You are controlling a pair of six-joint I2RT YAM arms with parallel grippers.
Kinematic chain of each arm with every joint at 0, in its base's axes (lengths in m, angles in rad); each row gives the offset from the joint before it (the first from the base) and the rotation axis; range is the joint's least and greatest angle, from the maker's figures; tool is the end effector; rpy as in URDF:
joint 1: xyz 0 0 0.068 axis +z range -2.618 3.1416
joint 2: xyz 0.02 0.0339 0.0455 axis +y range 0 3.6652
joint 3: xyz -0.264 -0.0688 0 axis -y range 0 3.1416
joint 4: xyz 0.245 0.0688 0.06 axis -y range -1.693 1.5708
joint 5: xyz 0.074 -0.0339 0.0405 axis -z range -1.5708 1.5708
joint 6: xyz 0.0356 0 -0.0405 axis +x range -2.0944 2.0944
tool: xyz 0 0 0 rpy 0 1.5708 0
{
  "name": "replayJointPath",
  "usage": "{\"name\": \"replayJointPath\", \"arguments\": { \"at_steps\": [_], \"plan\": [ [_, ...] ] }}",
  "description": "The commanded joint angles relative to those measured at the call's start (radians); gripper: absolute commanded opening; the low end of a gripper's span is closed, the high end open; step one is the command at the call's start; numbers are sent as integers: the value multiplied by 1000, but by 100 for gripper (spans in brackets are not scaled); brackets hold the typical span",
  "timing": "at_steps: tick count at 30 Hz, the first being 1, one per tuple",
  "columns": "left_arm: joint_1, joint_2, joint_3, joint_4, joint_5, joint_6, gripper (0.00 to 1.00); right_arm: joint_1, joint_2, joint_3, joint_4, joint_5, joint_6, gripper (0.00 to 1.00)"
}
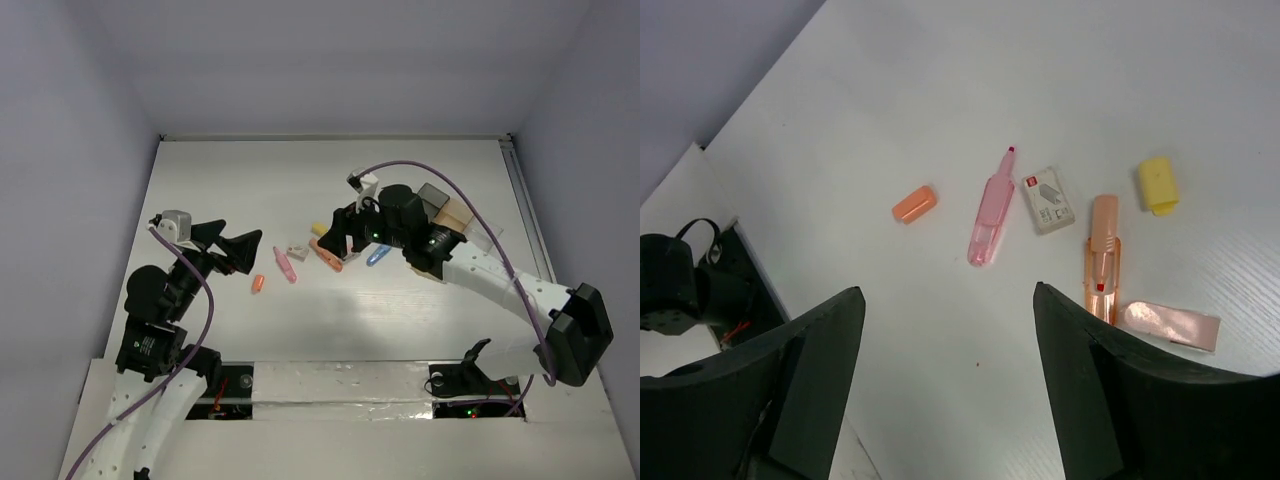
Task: Sort the stationery into containers
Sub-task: Pick up the pen from the center of the board.
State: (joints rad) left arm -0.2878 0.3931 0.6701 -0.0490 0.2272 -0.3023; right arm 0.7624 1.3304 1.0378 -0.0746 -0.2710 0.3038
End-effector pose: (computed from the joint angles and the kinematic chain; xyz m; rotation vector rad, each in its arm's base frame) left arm 0.0948 -0.0364 0.3639 0.1860 1.3656 -0.6482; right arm 0.2177 0.2211 0.3178 -0.6501 1.9443 0.9521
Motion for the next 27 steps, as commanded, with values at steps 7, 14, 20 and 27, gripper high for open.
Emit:
{"name": "replayJointPath", "arguments": {
  "at_steps": [7,14,20,27],
  "plan": [
    [4,-16,45,15,-14,9,99,57,159,156,-74,125,-58,73],
    [4,-37,45,8,-42,8,99,86,325,240,-109,182,-69,44],
    [4,-36,42,14,-37,8,99,109,466,300,-117,208,-77,64],
    [4,-34,42,17,-37,11,99,167,585,375,-143,222,-98,66]
  ]
}}
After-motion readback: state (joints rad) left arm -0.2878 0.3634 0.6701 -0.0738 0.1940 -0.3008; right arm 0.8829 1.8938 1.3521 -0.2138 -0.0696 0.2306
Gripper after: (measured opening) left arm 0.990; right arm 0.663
